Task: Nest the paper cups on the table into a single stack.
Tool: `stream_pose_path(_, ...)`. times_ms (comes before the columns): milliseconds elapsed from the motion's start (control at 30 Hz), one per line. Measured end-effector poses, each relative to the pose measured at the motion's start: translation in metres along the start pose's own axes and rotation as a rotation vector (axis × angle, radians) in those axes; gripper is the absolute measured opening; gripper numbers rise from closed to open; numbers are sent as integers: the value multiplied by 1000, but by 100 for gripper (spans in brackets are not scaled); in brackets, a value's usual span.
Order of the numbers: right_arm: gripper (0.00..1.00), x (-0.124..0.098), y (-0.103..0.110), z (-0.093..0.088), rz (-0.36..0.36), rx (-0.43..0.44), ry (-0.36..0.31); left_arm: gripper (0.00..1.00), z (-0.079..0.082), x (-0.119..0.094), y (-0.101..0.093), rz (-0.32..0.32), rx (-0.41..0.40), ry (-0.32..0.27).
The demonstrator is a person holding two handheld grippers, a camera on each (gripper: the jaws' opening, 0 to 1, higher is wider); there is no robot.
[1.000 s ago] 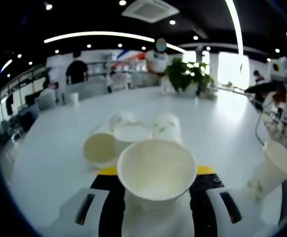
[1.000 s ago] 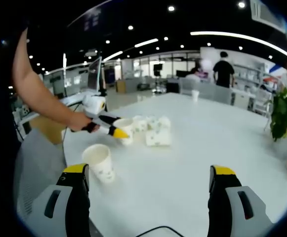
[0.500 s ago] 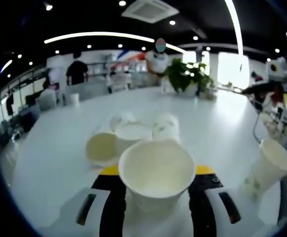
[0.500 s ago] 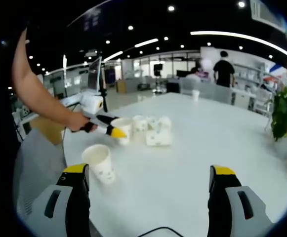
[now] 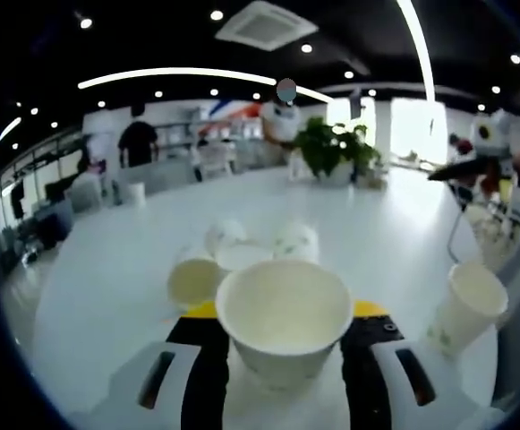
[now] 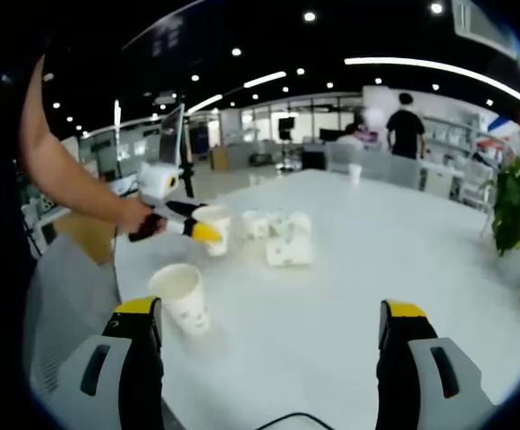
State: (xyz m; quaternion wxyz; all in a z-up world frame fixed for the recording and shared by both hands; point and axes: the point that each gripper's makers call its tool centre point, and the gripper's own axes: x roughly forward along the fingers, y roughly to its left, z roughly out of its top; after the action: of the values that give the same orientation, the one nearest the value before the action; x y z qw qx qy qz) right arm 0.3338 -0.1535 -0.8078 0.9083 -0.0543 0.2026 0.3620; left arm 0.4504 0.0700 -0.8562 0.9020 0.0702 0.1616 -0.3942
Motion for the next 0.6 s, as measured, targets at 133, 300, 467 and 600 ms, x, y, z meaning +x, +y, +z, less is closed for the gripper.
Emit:
stream_pose_path(133, 100, 2, 2, 1, 5, -5, 2, 46, 9, -2, 2, 0, 13, -9)
stream_pose_path(300, 100, 3, 1, 4, 3, -8, -4, 46, 22, -6, 6, 6, 34, -25)
stream_pose_path(467, 100, 4, 1, 4, 4, -11, -3, 46, 40, -8, 9, 4, 53, -44)
stream_pose_path(600, 100, 4, 1, 6, 4, -13, -8, 46, 54, -8, 11, -4, 53, -54)
